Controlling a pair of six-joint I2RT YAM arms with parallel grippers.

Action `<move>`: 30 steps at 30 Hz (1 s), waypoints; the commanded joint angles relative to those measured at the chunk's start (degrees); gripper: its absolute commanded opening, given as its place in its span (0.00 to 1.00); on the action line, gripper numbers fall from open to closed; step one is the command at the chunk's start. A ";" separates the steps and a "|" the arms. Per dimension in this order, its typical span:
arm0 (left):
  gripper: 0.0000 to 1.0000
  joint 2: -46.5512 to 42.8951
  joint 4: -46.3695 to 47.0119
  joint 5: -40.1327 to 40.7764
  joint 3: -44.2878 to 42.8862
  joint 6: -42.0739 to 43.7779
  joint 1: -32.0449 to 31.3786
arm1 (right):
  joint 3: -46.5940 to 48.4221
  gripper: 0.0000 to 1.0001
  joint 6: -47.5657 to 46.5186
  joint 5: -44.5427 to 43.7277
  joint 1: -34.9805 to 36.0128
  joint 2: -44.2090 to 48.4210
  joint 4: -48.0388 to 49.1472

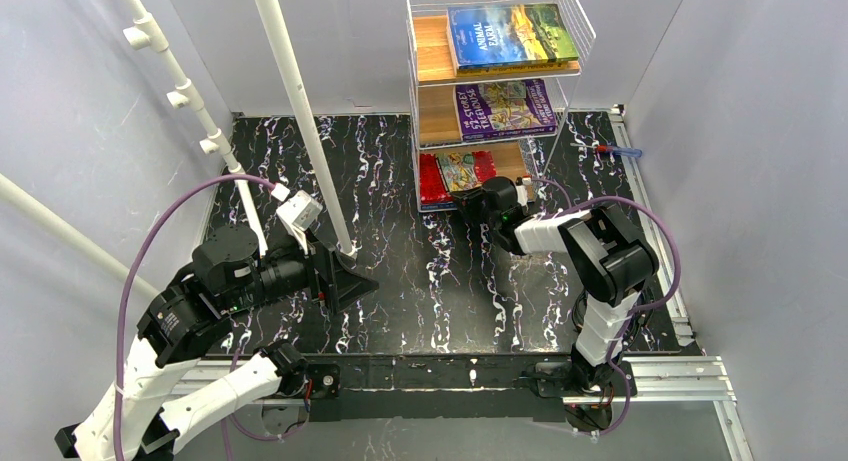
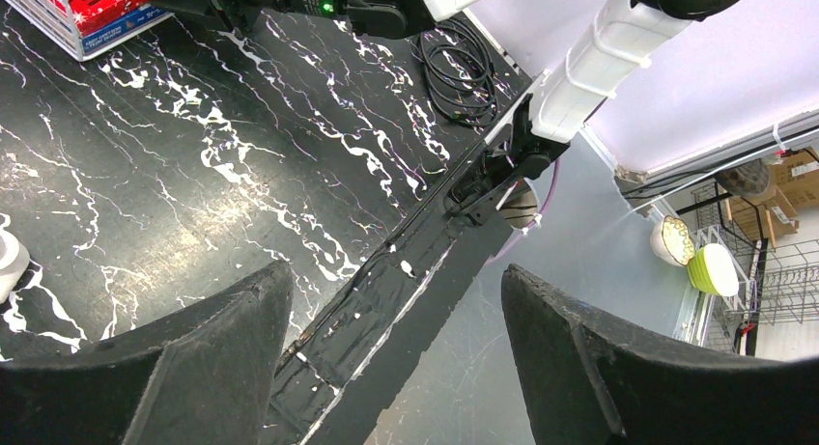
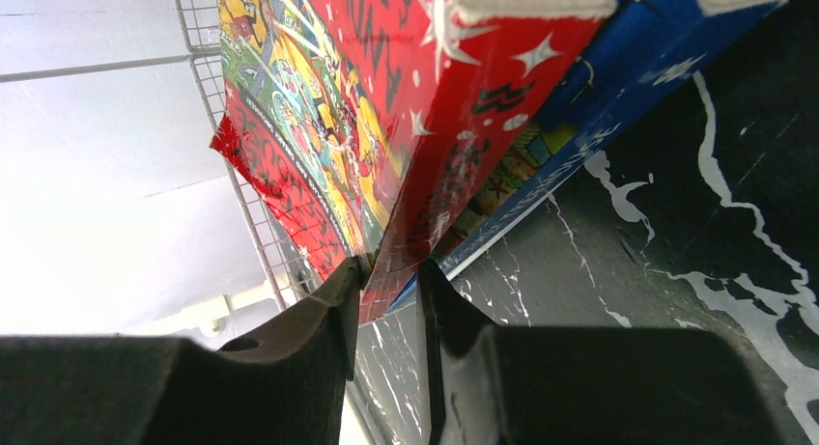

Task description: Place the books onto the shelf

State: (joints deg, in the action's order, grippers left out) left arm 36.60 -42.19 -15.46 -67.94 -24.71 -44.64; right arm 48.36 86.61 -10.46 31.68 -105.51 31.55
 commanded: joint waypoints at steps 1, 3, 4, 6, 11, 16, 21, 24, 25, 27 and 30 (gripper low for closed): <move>0.77 0.22 0.87 -0.86 0.28 -0.03 -0.11 | 1.37 0.13 -0.59 1.67 1.81 -0.13 4.19; 0.77 0.43 1.01 -0.99 0.18 0.00 -0.14 | 1.39 0.14 -0.57 1.67 1.85 0.17 4.07; 0.77 0.48 1.02 -1.01 0.21 0.00 -0.10 | 1.45 0.15 -0.70 1.74 1.89 0.33 4.09; 0.77 0.51 1.11 -1.06 0.20 0.00 -0.14 | 1.33 0.27 -0.95 1.91 1.89 0.59 3.96; 0.77 0.54 1.52 -1.35 0.48 -0.20 -0.18 | 1.09 0.67 -2.04 1.05 1.92 3.00 1.51; 0.77 0.92 2.11 -1.83 0.74 -0.21 -0.16 | 0.98 0.77 -4.10 0.66 1.94 5.34 -0.80; 0.77 1.00 2.03 -1.88 0.55 0.04 -0.14 | 0.27 0.78 -7.98 0.85 1.19 9.43 -5.32; 0.77 0.55 2.10 -1.65 0.85 -0.05 -0.10 | -0.24 0.79 -13.79 1.20 -0.76 13.40 -11.04; 0.77 0.43 2.28 -1.64 1.06 -0.12 -0.12 | -0.73 0.79 -16.25 1.18 -1.79 15.29 -13.34; 0.77 0.25 2.63 -1.67 1.66 -0.17 -0.11 | -2.68 0.78 -20.16 0.99 -4.41 18.77 -17.75; 0.77 0.63 3.07 -1.96 2.11 -0.26 -0.10 | -7.10 0.77 -25.96 1.16 -8.61 25.07 -19.99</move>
State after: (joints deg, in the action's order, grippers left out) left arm 37.26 -40.25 -16.14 -66.57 -25.08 -44.64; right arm 45.80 71.48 -8.67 27.97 -88.03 18.81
